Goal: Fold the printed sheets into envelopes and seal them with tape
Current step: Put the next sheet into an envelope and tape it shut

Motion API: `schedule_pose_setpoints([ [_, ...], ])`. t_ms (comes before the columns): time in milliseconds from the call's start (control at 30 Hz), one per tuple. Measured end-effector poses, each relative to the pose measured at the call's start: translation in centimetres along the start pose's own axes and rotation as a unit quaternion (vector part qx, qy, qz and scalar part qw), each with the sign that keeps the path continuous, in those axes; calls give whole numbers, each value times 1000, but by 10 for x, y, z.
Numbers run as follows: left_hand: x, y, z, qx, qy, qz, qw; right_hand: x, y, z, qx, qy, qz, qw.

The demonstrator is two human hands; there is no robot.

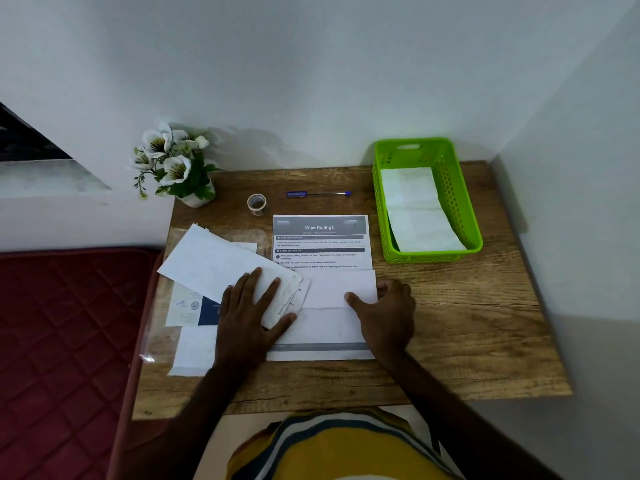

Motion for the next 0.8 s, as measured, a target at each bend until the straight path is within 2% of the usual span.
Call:
schedule_pose_setpoints([
  [200, 0, 0, 0, -1, -2, 2, 1000, 1, 3, 3, -95, 3, -9, 995],
  [333, 0, 2, 1, 0, -1, 2, 1000, -2, 7, -7, -225, -57, -46, 972],
  [467, 1, 2, 0, 2, -8, 12, 1000, -7, 8, -21, -306, -121, -80, 941],
  [633, 2, 3, 1, 7, -9, 16, 1000, -14, 5, -20, -311, -141, -51, 938],
  [800, 3, 5, 2, 13, -4, 14, 1000, -15, 4, -17, -339, -132, -64, 929],
])
Point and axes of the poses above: each hand's wrist, its own x-axis away from the middle knuckle, its own z-axis out of the back of the hand, y = z × x, the point moved 9 cm from there along -x, towards the middle knuckle, and after that the axes turned 7 degrees about x, right-handed, at the moved point
